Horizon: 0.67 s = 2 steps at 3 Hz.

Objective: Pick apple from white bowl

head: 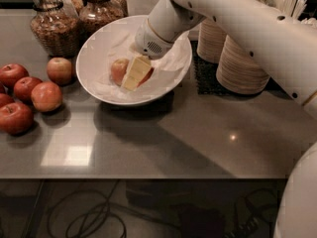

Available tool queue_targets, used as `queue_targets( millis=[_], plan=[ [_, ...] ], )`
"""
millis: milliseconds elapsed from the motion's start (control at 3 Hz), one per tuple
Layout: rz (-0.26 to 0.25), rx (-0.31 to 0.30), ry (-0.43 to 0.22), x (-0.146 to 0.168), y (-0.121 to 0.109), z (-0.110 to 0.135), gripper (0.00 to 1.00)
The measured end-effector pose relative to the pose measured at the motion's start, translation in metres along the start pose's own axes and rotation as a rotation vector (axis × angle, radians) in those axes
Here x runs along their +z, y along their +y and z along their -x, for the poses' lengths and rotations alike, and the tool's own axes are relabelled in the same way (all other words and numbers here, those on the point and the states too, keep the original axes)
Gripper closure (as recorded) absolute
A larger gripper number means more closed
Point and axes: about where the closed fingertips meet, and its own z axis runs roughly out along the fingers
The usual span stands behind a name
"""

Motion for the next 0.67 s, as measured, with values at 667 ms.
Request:
queue_targets(
  millis=[667],
  plan=[
    [-0.012, -0.009, 0.010, -0.014, 0.000, -0.006, 0.00]
  ],
)
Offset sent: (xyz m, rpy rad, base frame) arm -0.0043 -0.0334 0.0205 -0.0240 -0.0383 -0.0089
